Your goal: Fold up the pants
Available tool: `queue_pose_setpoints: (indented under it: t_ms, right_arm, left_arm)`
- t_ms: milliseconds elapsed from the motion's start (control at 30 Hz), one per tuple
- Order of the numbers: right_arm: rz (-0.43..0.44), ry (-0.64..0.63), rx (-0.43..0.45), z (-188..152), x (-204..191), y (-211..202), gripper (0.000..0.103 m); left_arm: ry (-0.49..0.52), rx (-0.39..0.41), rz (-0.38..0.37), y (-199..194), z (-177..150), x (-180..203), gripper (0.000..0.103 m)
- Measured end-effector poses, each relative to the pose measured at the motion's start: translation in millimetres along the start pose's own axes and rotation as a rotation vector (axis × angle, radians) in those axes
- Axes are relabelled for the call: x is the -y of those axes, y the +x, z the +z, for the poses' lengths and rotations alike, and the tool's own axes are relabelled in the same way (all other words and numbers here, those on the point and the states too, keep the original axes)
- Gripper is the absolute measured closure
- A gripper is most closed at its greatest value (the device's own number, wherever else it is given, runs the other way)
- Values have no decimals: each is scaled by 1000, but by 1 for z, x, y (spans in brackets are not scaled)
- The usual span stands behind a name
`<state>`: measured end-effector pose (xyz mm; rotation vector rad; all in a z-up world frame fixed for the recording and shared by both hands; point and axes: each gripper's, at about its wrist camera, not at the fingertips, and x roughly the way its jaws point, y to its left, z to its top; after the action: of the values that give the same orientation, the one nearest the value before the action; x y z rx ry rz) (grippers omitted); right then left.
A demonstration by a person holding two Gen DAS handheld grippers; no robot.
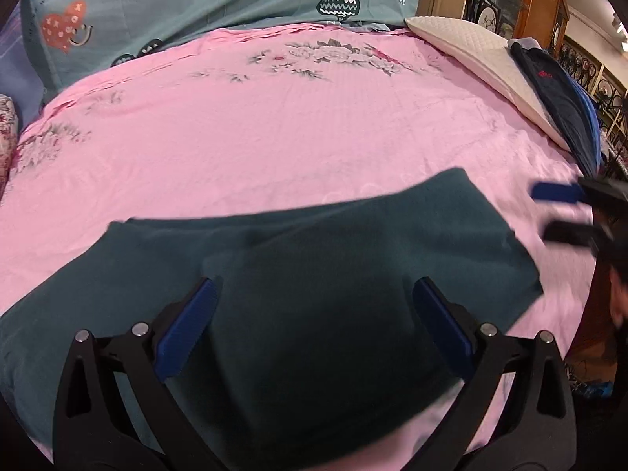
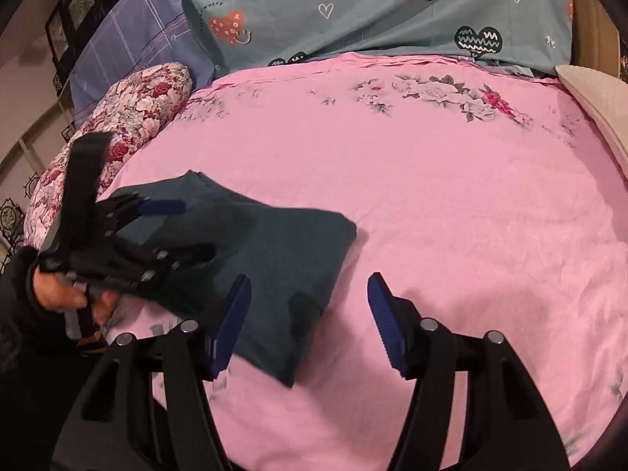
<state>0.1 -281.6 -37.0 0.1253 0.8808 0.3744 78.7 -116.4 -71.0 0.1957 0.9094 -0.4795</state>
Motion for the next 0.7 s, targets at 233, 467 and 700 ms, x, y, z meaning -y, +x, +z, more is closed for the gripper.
queue_pose_setpoints:
  t_ms: [233, 467, 700]
  right_arm:
    - [112, 52, -158, 26, 10, 70, 89]
    - [6, -47, -70, 52, 5, 43, 93]
    - [-120, 48, -106, 83, 57, 51, 91]
  left_arm:
    - [-49, -21, 5, -4, -35, -19, 2]
    - [-49, -7, 25, 13, -3, -10, 2]
    - [-68, -17, 52, 54, 42, 0, 2]
